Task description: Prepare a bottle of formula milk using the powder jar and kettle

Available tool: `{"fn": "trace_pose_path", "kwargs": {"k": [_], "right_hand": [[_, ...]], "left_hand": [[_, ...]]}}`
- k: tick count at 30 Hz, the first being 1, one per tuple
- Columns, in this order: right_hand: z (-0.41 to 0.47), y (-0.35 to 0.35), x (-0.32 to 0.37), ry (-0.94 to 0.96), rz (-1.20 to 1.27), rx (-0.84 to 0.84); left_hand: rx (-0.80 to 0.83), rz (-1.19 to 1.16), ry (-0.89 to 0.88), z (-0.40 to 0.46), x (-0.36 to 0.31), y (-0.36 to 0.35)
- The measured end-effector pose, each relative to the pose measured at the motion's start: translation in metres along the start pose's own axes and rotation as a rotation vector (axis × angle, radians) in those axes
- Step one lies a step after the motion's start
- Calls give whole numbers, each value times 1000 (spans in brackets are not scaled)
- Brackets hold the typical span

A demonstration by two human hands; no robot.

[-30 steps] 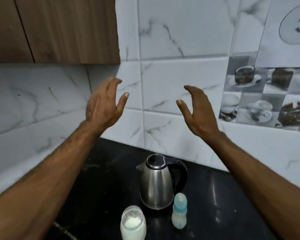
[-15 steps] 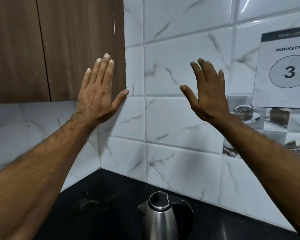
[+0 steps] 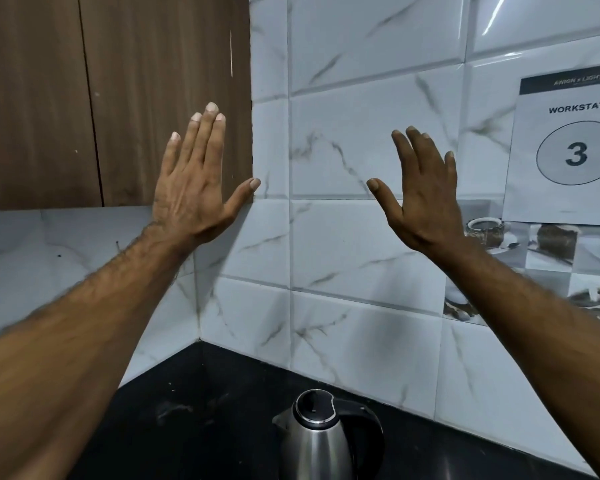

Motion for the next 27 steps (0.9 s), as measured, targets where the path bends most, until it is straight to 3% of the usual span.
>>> {"fn": "trace_pose_path", "kwargs": {"k": [23,27], "right_hand": [[2,-10,1,20,-11,18],[2,11,12,-73,214,-148]], "left_hand": [[13,38,6,-6,4,-5],[19,34,16,-8,6,-7]]}}
Point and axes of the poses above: each hand's wrist, its own z-axis towards the middle knuckle, its own y-axis out of the back of the hand, x = y × z, the point moved 7 cm from there along z, towards the middle knuckle, and after that the axes turned 8 degrees about y, right-handed, at the moved point
